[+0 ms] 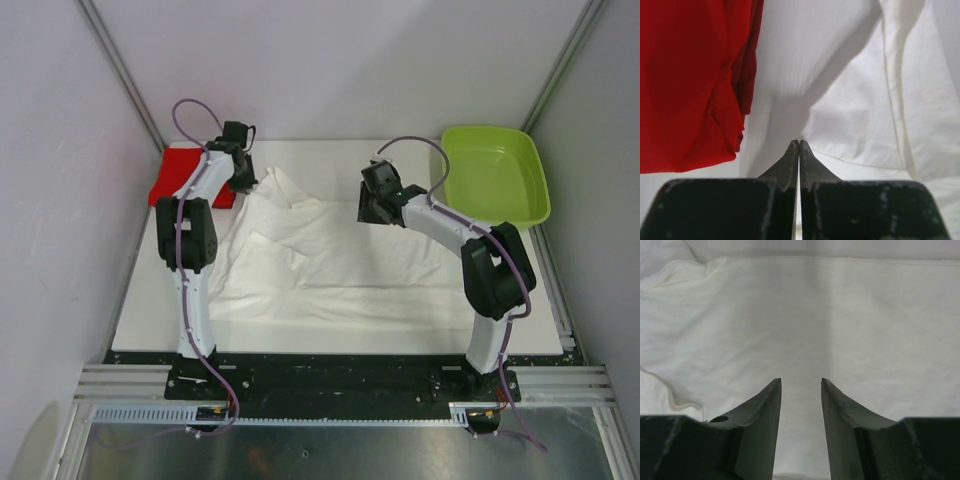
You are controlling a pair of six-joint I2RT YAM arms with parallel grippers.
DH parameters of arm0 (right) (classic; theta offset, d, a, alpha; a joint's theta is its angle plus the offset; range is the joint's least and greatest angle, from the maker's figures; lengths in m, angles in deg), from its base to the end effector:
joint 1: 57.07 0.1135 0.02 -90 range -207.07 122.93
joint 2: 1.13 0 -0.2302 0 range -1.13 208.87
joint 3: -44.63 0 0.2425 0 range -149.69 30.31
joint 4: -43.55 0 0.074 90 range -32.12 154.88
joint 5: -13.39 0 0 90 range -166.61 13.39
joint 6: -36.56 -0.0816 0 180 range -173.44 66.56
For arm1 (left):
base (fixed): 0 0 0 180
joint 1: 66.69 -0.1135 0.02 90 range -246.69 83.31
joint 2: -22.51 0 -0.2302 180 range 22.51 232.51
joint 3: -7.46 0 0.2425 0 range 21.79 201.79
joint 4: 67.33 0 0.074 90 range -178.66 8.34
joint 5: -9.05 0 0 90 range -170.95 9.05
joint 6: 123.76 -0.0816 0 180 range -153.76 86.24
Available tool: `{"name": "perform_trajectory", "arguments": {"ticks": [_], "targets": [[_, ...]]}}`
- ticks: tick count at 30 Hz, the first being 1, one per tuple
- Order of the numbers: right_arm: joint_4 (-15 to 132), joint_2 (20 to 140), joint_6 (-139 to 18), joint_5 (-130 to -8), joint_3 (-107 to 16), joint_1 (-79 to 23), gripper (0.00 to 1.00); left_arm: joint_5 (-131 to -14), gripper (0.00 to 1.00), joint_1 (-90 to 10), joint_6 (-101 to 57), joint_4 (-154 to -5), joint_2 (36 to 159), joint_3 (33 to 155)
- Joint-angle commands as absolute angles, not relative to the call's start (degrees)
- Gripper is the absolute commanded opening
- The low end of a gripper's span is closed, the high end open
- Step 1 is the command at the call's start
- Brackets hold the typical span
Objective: Fold and stack the t-shirts
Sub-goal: Grap the side of the flattened tshirt furthest away from the robot with both arms
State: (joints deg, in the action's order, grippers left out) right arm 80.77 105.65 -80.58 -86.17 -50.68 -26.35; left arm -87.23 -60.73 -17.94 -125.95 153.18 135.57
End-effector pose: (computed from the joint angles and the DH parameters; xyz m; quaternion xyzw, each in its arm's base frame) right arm 0.3732 0.2060 0.1696 0.0003 0.9329 0.1018 0.3454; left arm 0.4853 -0.0417 0.1414 -0.0967 0.9623 0.0052 0.2540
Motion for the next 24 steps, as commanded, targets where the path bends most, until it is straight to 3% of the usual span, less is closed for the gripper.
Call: {"name": "perform_trajectory", "arguments": {"ticks": [1, 24], "targets": [[80.8, 103.2, -79.8, -86.5, -50.6, -26.8, 0.42, -90.6, 0.00, -61.1, -21.4, -125.4, 153.9, 140.7], [78.1, 106.7, -78.6, -87.7, -47.3, -41.6, 0.42, -99.7, 0.00, -64.8, -20.5, -125.3, 154.0, 136.5]]}}
